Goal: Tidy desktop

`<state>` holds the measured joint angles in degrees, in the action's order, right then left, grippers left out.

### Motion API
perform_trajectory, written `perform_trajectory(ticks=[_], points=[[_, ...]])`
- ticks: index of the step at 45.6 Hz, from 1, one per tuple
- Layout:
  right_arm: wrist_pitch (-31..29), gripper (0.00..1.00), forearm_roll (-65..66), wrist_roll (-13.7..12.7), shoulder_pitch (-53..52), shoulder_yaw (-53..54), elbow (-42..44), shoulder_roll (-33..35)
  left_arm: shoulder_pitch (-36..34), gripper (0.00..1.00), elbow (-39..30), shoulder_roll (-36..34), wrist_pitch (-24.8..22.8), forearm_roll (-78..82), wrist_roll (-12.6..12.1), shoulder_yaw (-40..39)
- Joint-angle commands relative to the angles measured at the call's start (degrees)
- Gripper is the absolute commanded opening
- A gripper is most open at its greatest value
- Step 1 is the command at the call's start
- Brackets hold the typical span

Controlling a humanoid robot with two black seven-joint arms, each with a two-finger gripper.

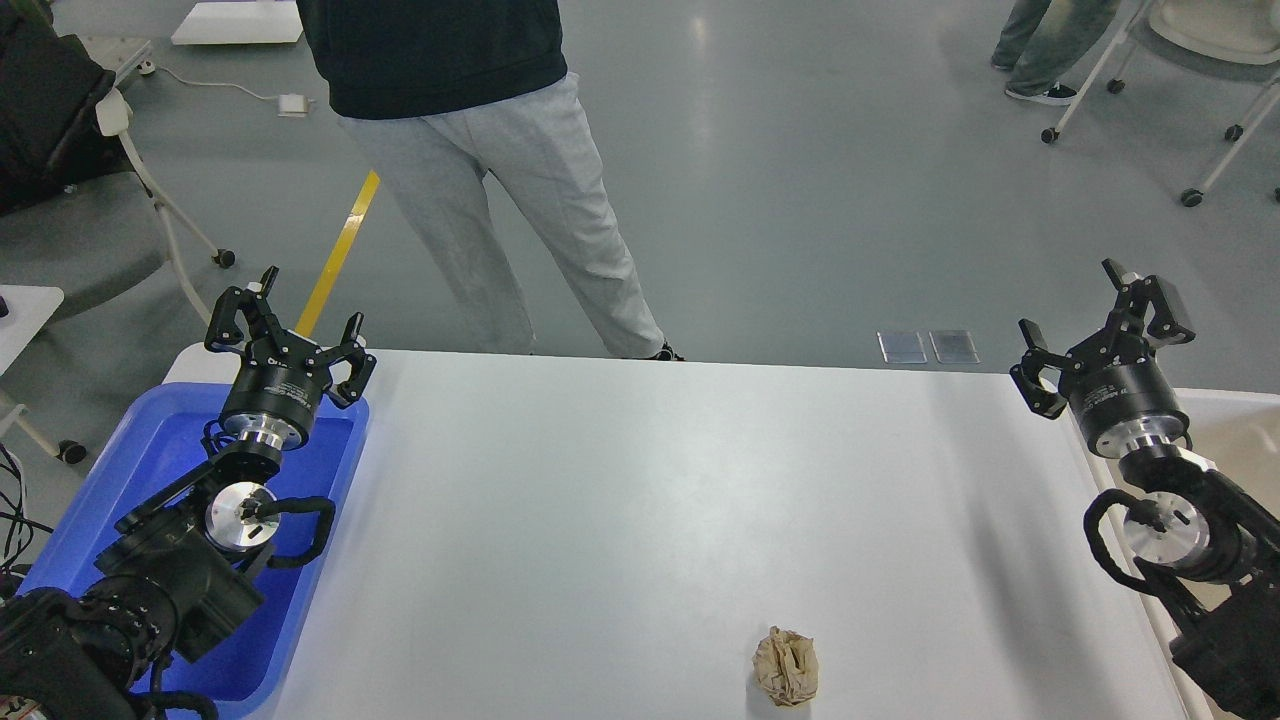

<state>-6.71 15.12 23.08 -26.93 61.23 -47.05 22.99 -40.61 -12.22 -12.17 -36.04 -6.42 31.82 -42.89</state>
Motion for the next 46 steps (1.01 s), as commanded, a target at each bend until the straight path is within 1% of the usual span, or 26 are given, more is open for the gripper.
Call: perform_trajectory(ticks=[1,25,30,33,36,42,45,46], points=[[0.12,1.00,-0.01,1.18,0.30,-0.41,0.82,-0.23,0.00,1.00,0.00,0.04,0.00,0.00,0.00,0.00],[0.20,1.00,-0.01,1.01,-0.76,-0.58,1.52,0.03,-0.08,1.00,0.00,0.04,0.09,0.00,0.09,0.00],[0.20,1.00,-0.09,0.48,-1.02,-1.99,-0.23,0.29,-0.08,1.00,0.00,0.04,0.09,0.00,0.00,0.00],[0.29,1.00,-0.01,0.13,-1.11,-3.04,-3.56,1.52,-0.08,1.00,0.00,0.04,0.09,0.00,0.09,0.00],[0.90,1.00,-0.01,-1.10,-1.02,-4.71,-8.40,5.21,-0.08,1.00,0.00,0.04,0.09,0.00,0.00,0.00],[2.66,1.00,0.96,-7.51,-2.77,-10.68,-11.66,9.25,-0.08,1.00,0.00,0.04,0.09,0.00,0.00,0.00],[2.66,1.00,1.13,-9.10,-4.53,-14.19,-13.32,12.24,-0.08,1.00,0.00,0.04,0.09,0.00,0.09,0.00],[3.01,1.00,1.48,-9.62,-5.41,-16.56,-14.55,14.51,-0.08,1.00,0.00,0.04,0.09,0.00,0.00,0.00]])
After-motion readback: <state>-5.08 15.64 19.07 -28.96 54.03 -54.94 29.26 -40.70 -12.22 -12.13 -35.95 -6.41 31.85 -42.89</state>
